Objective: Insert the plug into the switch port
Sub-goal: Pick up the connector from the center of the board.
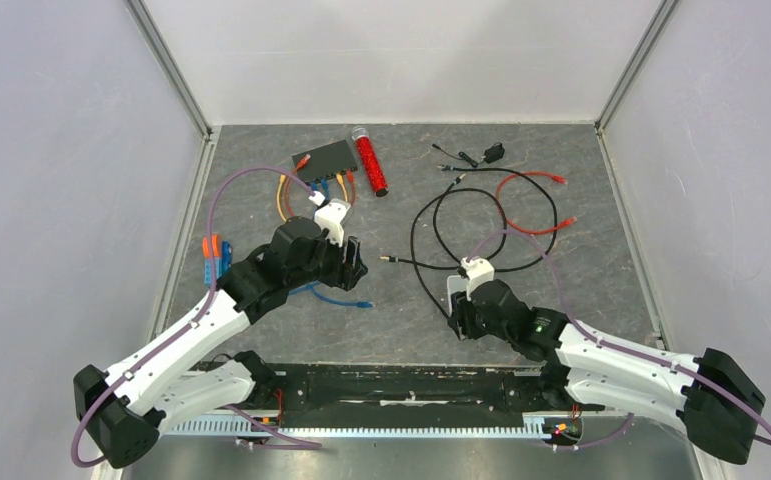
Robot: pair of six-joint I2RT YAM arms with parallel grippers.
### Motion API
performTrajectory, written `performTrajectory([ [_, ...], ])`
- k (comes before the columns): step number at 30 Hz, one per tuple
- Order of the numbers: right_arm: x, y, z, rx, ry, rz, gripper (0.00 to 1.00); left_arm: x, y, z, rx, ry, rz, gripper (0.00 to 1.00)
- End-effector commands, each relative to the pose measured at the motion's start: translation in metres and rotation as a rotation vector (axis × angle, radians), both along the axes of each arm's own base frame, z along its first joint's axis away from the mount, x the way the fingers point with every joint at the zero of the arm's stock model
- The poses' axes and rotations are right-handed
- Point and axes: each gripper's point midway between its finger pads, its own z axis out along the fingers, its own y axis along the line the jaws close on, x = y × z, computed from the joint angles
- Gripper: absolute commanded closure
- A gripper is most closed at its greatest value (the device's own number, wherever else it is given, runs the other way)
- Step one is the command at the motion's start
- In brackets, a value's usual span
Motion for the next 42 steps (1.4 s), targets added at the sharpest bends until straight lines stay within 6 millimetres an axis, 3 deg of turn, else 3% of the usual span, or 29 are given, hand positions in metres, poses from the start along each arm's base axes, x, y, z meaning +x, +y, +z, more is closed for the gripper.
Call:
performTrajectory([
  [1, -0.003, -0.004, 0.011, -0.037, 0.024, -0.027, 0.56, 0.005, -0.001, 0.016, 0.004, -0.078, -0.035, 0.34],
  [7, -0.017, -0.009, 0.0, -0.053, 0.071, -0.014, 0.58, 0.005, 0.0, 0.012, 0.001, -0.067, -0.027, 0.33],
  [12, -0.013, -0.007, -0.009, -0.033, 0.025, 0.0, 0.58, 0.007, -0.001, 0.017, -0.011, -0.097, -0.03, 0.35],
  [18, -0.011, -0.009, -0.025, -0.068, 0.015, 0.019, 0.59, 0.001, -0.017, 0.031, -0.083, -0.253, -0.181, 0.36],
  [20, -0.012, -0.01, -0.029, -0.081, 0.019, 0.025, 0.68, -0.001, -0.022, 0.034, -0.086, -0.293, -0.236, 0.38],
  [22, -0.012, -0.009, -0.029, -0.081, 0.018, 0.037, 0.85, -0.002, -0.028, 0.039, -0.072, -0.36, -0.309, 0.39],
  [24, -0.011, 0.0, -0.023, -0.047, 0.008, 0.059, 1.0, -0.004, -0.036, 0.044, -0.066, -0.434, -0.396, 0.38],
  [30, 0.002, 0.025, 0.015, 0.051, -0.036, 0.126, 1.0, -0.021, -0.07, 0.055, -0.034, -0.736, -0.754, 0.35],
  [33, 0.009, 0.033, 0.034, 0.129, -0.02, 0.185, 1.0, -0.019, -0.083, 0.055, 0.029, -0.92, -0.838, 0.33],
  [37, 0.017, 0.034, 0.059, 0.249, -0.001, 0.237, 1.0, -0.015, -0.099, 0.035, 0.114, -0.932, -0.992, 0.35],
  [42, 0.018, 0.035, 0.074, 0.321, 0.043, 0.308, 1.0, -0.023, -0.123, 0.004, 0.226, -0.923, -1.163, 0.35],
])
